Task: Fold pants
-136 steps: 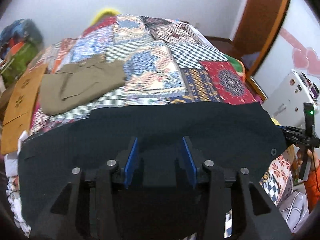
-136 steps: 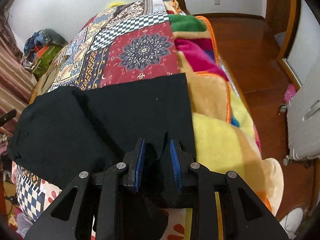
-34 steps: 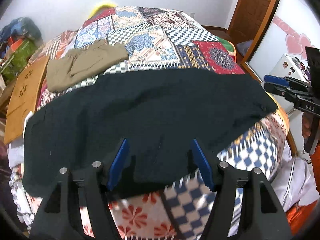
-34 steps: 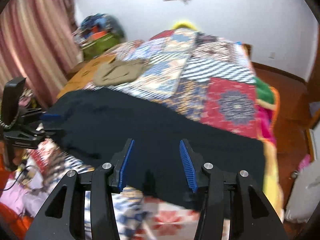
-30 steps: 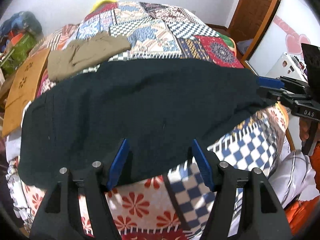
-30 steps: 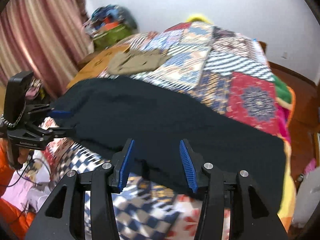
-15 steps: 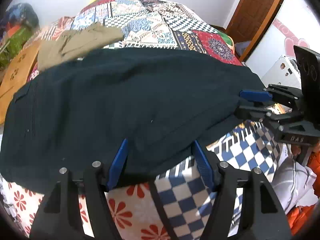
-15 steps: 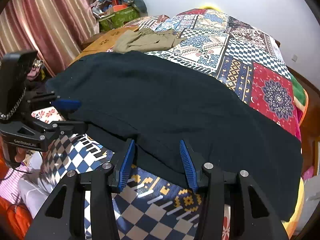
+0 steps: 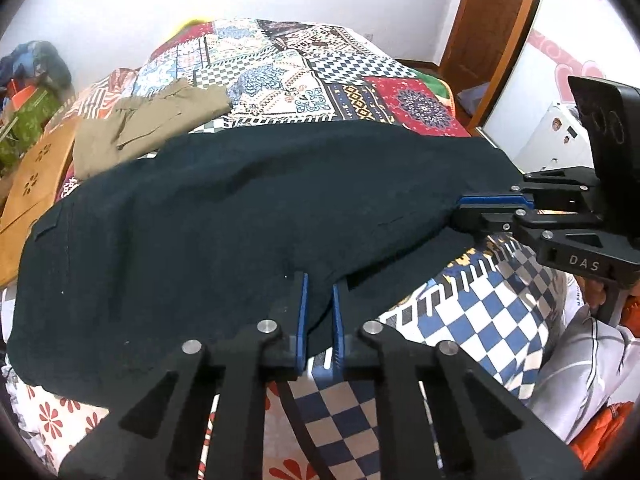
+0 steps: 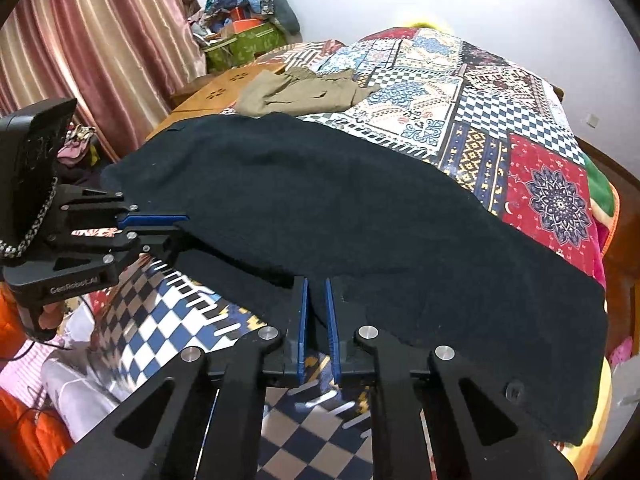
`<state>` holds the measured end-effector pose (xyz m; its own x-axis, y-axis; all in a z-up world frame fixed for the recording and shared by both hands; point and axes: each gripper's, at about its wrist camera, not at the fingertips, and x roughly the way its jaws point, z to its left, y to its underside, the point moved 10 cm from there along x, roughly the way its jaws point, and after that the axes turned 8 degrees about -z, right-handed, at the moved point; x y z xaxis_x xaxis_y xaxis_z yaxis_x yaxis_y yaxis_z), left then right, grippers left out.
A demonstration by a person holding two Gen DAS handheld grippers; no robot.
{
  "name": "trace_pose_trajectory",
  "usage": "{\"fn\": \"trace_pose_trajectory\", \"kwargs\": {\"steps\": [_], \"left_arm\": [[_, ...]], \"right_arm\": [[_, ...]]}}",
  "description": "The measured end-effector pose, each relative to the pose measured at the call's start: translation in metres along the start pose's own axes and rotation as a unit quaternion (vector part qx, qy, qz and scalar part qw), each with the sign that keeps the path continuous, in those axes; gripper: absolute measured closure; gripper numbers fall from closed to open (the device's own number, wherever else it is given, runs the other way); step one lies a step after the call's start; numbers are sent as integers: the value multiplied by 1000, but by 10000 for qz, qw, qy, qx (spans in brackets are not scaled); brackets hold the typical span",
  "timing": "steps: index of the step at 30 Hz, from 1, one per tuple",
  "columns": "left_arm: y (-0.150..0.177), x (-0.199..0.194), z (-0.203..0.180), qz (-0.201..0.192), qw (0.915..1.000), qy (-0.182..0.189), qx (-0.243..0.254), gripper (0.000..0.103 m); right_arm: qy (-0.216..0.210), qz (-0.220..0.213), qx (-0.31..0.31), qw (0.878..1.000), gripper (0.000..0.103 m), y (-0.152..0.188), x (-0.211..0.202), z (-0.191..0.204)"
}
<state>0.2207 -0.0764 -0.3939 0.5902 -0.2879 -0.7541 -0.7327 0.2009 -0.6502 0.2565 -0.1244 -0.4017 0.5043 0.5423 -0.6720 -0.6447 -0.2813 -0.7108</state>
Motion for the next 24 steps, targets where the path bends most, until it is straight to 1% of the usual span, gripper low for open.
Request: {"fn": "trace_pose_trajectory", "kwargs": {"steps": [3,7,14,16,17,18,19,20,21,24], "left_arm": [[2,-6,0,-30,10000,43,-10,99],[6,-12,-1,-53,9999,85,-14,100],[10,-18,2,-108,9998,108,-86,102],[7,-20,3,-145,9997,137,-157,102],[7,-21,4,-158,9996,140,-172,102],[4,-22,6,-179,9996,134,-189,102],[3,-22,7,-194,9995,135,-207,102],[1,-22,8,-199,9995,137,-224,102],[-1,-23,9,-216,9994,133,-240,103],[-8,-23,11,-262,9993,106,-244,103]], "right_arm": [[-89,55,-22,9999,98,3,-3,5],[-118,96,-39,9999,98,6,-5,8],[-103,54,35,9999,98,7,-8,6],[-6,43,-40,10000,98,5,-8,7],[30,49,-84,9999,95,3,-8,8],[31,85,-158,9998,85,2,-6,11],[33,96,-215,9997,78,1,-5,12],[67,68,-288,9995,62,0,-4,15],[86,33,-349,9993,56,-2,-2,17],[96,62,-578,9983,56,-7,8,24]]}}
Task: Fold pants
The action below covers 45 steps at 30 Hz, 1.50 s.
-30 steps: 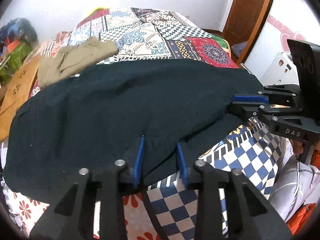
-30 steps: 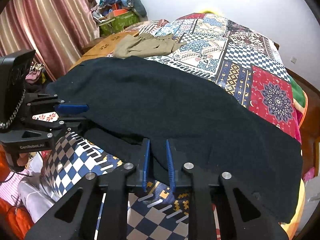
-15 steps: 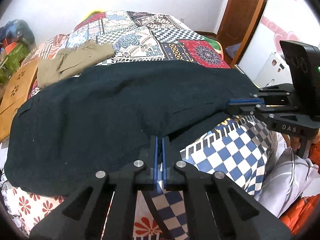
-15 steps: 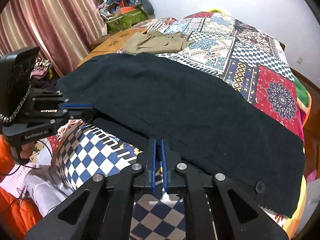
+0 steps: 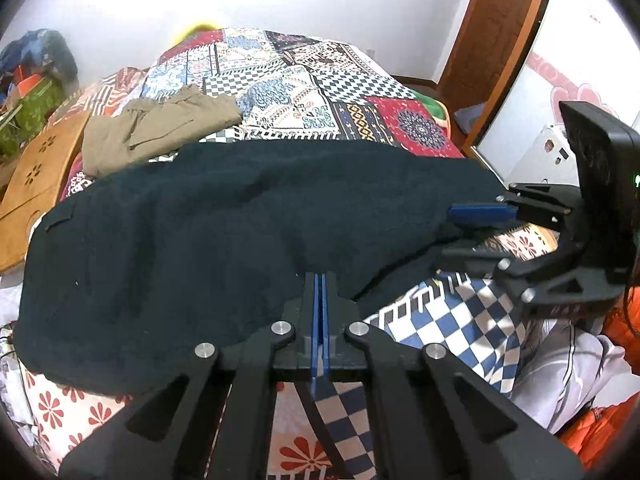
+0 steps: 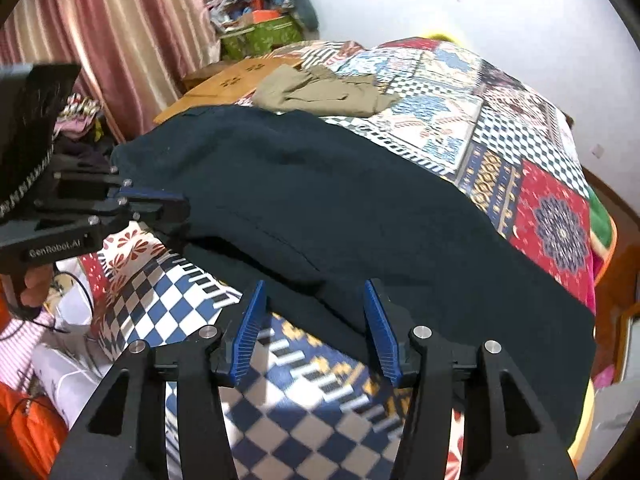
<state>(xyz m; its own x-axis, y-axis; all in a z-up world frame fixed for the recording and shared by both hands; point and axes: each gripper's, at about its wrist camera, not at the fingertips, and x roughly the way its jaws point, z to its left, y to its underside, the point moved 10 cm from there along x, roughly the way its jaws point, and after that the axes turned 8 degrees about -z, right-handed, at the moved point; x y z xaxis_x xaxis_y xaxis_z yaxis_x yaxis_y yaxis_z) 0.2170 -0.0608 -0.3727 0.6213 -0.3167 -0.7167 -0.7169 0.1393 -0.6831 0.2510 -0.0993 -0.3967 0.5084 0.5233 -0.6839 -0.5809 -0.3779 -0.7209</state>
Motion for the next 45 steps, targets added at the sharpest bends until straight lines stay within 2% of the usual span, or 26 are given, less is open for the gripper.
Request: {"fn": "trace_pose_trajectory", "kwargs": {"steps": [7,8,9,11,13,16,24,28,33,43,45], "left_arm": [[-2,2,0,126,9998,119,-51,101],[0,2,-2,149,9997,166,-55,101],[2,2,-4,195,9995,232,-40,97],[6,4,-8,266,9993,260,31,88],[11,8,-13,341,9990,268,141,68],[16,14,-17,403,9987,242,197,54],[13,33,-14,410,9987,25,291,54],[10,34,-14,355,9991,69,235,67],[9,27,-17,306,9992,69,238,69],[24,20,-7,485,9984,273,-53,70],[21,12,0,432,9988,223,-108,70]], "right_arm": [[-37,147,-186,9997,56,-3,25,7],[-84,141,-122,9998,61,-3,25,6],[-106,131,-66,9998,72,-3,25,4],[-124,130,50,9998,82,-3,24,-1],[-194,86,154,9997,86,-3,22,-1],[-206,40,136,9997,91,-6,21,3],[-498,-102,396,9979,95,-13,11,5],[-574,-145,399,9975,96,-15,5,10],[-615,-170,381,9972,96,-15,0,11],[-550,259,338,9976,96,7,10,12],[-503,341,306,9977,88,5,8,11]]}}
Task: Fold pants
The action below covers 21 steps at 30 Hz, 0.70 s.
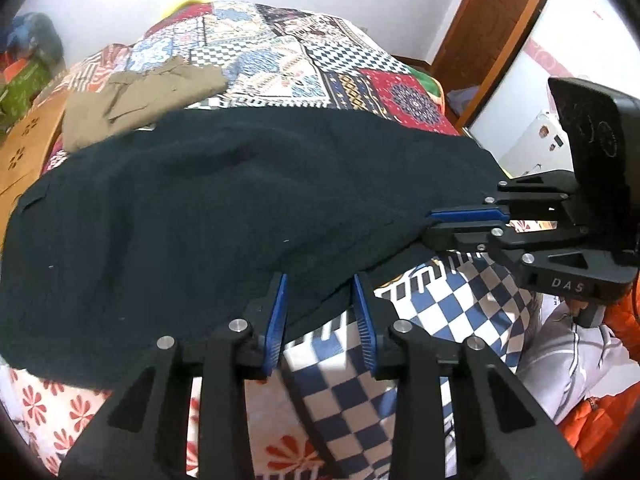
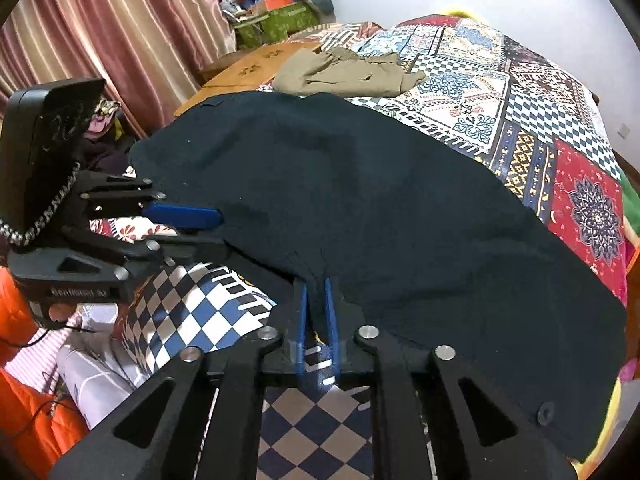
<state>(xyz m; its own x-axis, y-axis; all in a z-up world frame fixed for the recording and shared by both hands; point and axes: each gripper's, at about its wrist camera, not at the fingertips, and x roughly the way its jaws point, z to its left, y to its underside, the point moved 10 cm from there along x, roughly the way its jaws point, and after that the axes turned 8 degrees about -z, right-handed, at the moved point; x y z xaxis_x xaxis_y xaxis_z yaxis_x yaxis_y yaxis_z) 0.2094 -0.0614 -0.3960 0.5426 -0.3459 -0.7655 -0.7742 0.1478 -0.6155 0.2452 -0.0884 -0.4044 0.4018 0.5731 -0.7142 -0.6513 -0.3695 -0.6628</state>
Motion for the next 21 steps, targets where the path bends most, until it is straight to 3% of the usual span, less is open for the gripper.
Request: {"fn": "trace_pose_trajectory", "kwargs": {"steps": [3,5,14,17,21], "left_arm": [[-10,-19,18,-226,9996,-129,-125,70],[-19,-31,31,-380,9988,-225,-205,70],[-59,-66,136,-940,9862,-1147,-738,63],[-66,-67,177,-981,9795,-1486,-945,61],[-68,-60,216,-867,9774,-1554,-1146,61]], "right_arm": [[98,6,-46,9999,73,-7,-9,-2],[206,-93,-144,9996,68,-14,-16,-4],[400,-571,-203,9974,59,-85,-18,-22],[320,-686,-247,9968,59,-113,0,-21],[103,-676,-179,9975,59,-141,37,-19]]}}
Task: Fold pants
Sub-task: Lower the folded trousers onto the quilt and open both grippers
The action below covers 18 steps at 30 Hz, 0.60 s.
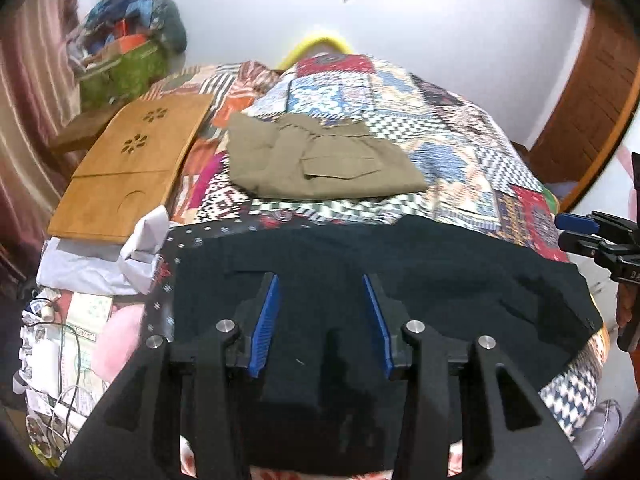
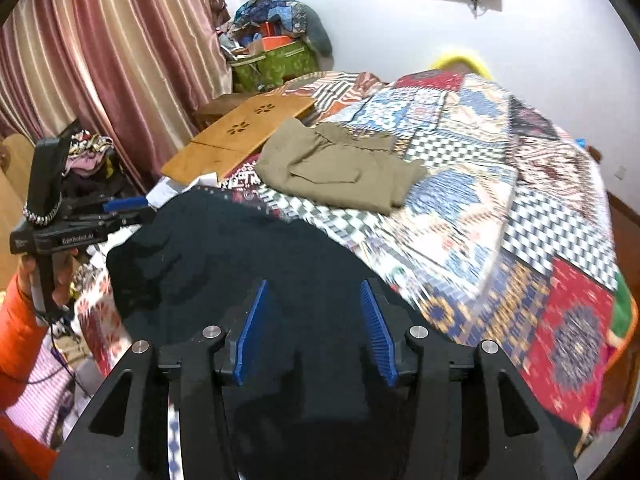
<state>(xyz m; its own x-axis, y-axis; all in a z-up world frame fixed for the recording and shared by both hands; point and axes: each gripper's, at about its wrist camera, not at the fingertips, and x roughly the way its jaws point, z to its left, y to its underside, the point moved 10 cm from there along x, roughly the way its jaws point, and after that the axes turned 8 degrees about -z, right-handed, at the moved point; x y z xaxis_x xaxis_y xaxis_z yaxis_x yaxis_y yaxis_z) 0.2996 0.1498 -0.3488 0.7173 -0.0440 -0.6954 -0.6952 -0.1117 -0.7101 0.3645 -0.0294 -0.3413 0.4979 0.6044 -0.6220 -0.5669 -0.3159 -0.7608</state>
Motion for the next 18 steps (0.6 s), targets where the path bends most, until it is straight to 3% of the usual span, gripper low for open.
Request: {"fn": "trace_pose_trajectory", "kwargs": {"steps": [6,10,18], "left_arm": [[-8,31,24,150,9999,-48,-28,61],[-9,53,30,347,9994,93,-25,78],[13,84,45,763,9964,243,-296,87]], "right_arm": [[-301,309,221,9988,59,-16,72,0],[-459,628,133,9969,59,-17,113,8],[-672,1239,299,9896,59,2,161,10]]}}
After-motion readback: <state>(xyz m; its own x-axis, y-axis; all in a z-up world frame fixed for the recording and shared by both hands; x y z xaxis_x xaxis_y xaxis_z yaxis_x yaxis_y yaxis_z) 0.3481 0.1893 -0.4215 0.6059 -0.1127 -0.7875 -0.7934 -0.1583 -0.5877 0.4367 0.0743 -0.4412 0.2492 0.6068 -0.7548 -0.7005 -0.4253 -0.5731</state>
